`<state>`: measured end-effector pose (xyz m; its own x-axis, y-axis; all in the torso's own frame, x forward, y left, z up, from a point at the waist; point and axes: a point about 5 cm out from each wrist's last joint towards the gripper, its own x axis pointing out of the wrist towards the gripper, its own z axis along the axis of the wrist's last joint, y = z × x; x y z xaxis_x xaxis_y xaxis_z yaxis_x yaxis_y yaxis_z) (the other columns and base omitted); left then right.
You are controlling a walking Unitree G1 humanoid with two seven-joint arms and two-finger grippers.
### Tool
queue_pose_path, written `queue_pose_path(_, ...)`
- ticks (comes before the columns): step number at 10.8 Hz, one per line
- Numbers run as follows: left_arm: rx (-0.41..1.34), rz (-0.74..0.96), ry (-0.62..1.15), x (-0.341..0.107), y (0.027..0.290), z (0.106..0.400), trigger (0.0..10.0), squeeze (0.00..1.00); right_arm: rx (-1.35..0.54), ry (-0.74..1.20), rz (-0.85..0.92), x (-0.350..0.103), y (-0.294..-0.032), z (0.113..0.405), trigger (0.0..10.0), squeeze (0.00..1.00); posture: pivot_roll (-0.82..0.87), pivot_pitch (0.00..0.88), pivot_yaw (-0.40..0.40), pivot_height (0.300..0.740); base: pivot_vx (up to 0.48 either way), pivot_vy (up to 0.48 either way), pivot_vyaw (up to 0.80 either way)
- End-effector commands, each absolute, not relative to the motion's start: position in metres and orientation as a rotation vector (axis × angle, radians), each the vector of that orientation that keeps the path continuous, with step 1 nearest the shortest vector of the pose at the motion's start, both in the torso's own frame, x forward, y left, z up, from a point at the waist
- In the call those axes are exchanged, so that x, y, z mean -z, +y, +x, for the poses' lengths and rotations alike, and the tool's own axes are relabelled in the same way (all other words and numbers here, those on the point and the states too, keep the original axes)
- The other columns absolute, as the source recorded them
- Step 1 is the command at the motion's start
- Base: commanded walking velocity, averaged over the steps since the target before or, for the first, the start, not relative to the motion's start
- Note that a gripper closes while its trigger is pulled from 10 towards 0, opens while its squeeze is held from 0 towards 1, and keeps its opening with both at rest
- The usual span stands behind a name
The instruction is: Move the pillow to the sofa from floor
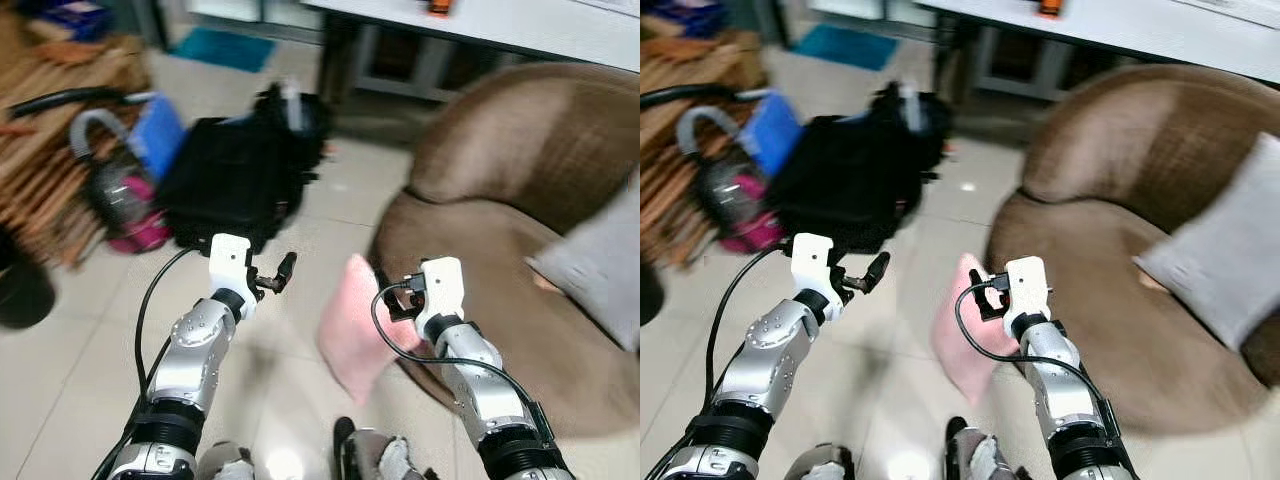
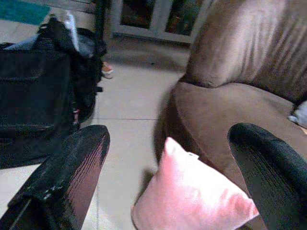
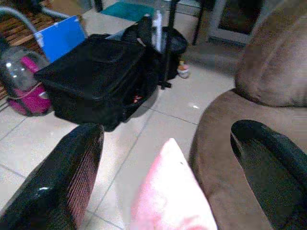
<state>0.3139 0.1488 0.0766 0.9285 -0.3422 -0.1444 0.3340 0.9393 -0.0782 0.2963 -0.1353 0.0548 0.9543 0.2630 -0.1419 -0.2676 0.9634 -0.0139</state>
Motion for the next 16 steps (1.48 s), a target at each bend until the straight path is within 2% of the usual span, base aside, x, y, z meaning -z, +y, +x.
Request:
queue_pose_path(1,0.367,-0.045,0.168,-0.0732,0.1447,0.3112,10.0,0.0,-0.262,0.153,-0.038,-0.0536,-0.1364,0.2943,10.0,0.0,0.14,0.16,-0.071,0.74,0.0,0.0,-0.71)
queue_pose_path(6,0.387,-0.031,0.173,-0.0721,0.1406,0.3104,10.0,0.0,-0.264,0.164,-0.051,-0.0524,-0.1346,0.2916,10.0,0.0,0.13,0.168,-0.067,0.74,0.0,0.0,-0.69)
queue_pose_path(11,0.401,-0.006,0.161,-0.0753,0.1392,0.3125,10.0,0.0,-0.275,0.158,-0.074,-0.0539,-0.1342,0.2924,10.0,0.0,0.13,0.169,-0.068,0.74,0.0,0.0,0.0)
queue_pose_path(16,0.433,0.028,0.166,-0.0738,0.1357,0.3107,10.0,0.0,-0.282,0.158,-0.082,-0.0534,-0.1329,0.2907,10.0,0.0,0.13,0.171,-0.065,0.74,0.465,0.0,0.0)
